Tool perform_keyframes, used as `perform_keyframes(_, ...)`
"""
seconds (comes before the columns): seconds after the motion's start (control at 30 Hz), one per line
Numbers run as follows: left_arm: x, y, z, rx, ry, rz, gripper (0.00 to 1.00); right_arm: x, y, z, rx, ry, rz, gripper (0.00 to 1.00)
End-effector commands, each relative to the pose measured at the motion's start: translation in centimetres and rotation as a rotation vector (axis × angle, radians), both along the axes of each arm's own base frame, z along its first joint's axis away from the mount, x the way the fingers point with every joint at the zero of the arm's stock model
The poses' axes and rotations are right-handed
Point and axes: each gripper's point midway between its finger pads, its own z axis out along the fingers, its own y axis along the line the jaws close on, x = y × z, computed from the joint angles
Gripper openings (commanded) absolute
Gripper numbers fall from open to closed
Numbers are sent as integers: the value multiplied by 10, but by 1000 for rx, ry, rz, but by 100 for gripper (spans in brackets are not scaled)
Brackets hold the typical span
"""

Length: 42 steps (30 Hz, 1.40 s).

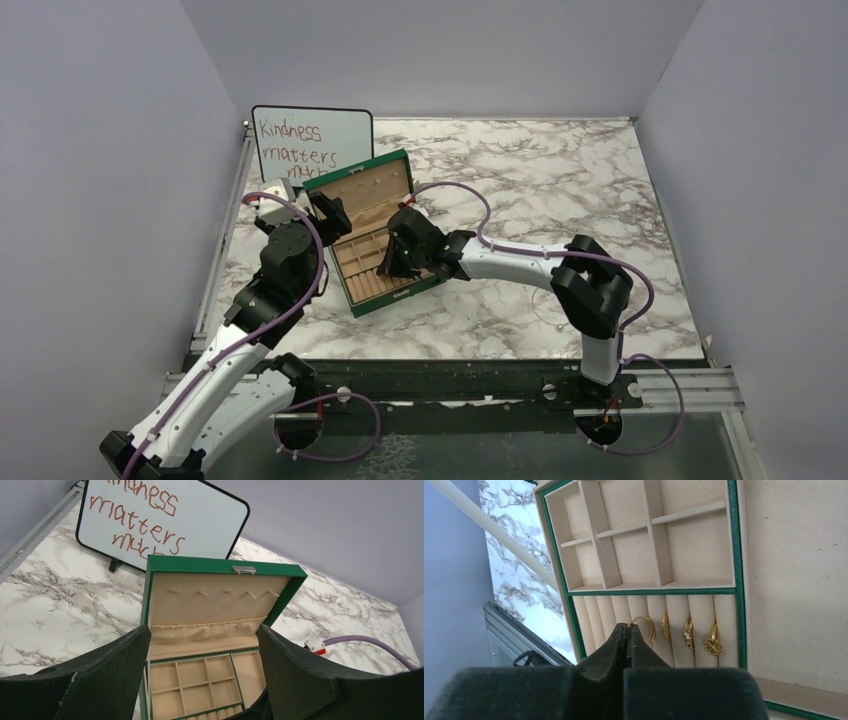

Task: Organize the mixed jewelry

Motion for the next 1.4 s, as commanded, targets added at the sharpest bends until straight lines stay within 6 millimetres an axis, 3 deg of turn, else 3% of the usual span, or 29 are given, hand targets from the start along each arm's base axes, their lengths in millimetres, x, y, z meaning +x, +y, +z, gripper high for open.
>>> perform_keyframes(0.0,1,1,3,-10,-13,5,80,3,1,1,44,22,-24,1)
perform_keyframes(0.77,1,0,0,-5,-6,2,80,-5,10,25,186,52,8,1)
perform_keyframes(1.37,1,0,0,-7,-5,2,80,-5,9,9,214,118,12,1)
